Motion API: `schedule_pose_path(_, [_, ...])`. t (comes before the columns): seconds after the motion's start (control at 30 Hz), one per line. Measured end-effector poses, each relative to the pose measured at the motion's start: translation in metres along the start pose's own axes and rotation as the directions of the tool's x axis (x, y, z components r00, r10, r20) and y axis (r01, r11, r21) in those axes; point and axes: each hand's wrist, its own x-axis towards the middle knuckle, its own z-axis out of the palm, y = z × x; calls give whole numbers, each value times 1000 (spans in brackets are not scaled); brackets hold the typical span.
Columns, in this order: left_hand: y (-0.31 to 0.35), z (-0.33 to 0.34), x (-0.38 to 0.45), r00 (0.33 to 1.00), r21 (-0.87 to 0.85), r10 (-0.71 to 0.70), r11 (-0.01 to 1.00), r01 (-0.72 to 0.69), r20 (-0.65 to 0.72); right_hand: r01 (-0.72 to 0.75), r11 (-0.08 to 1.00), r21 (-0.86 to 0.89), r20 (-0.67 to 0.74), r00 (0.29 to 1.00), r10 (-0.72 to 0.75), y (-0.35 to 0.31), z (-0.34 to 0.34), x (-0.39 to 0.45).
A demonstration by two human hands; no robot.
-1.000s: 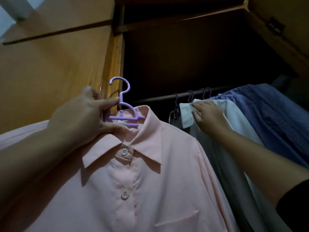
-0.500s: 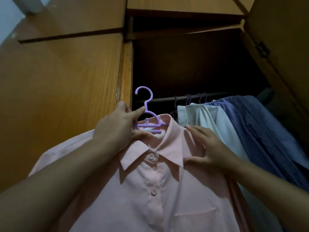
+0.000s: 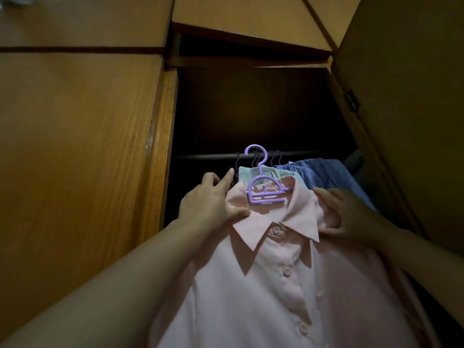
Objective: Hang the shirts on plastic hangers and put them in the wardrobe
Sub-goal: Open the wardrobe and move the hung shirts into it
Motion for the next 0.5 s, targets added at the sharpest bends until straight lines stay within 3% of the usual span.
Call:
schedule_pose_path(0.2, [-17,2,-4,997,363,70,930,-62,-9,-54,978,-200,3,998,55,8,5,7])
schedule_pose_path(0.37, [-39,0,-14,998,486,59,873,-42,-21,-58,966,-252,-147,989,21,-24,18,29])
schedule_pose_path(0.5, [-62,-4,-25,1000,548,6,836,5,-17,-133,935,-330,-168,983,80,-55,33,58])
